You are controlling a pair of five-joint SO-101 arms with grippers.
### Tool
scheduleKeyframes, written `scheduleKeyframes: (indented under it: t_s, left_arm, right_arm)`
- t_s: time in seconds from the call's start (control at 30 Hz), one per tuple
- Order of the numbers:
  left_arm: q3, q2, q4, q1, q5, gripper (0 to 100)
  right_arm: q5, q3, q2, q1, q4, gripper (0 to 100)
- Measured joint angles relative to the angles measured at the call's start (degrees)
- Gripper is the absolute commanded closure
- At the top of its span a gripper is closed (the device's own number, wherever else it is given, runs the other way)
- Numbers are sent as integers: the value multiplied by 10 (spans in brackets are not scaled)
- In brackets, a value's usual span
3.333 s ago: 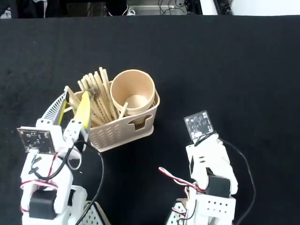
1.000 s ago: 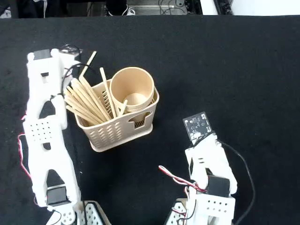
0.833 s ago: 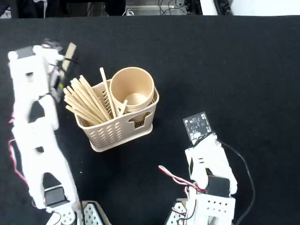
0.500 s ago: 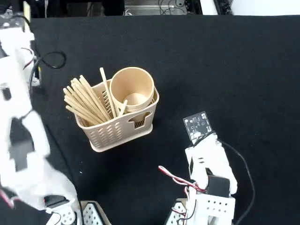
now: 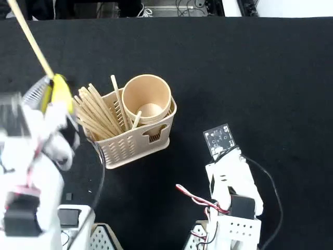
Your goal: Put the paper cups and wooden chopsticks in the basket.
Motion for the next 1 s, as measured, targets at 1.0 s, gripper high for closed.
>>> scheduleKeyframes:
  t_s: [1.0]
  left_arm:
    - [149, -233, -8, -104, 76, 795]
  right_arm:
    - [0, 0, 0, 0, 0, 984]
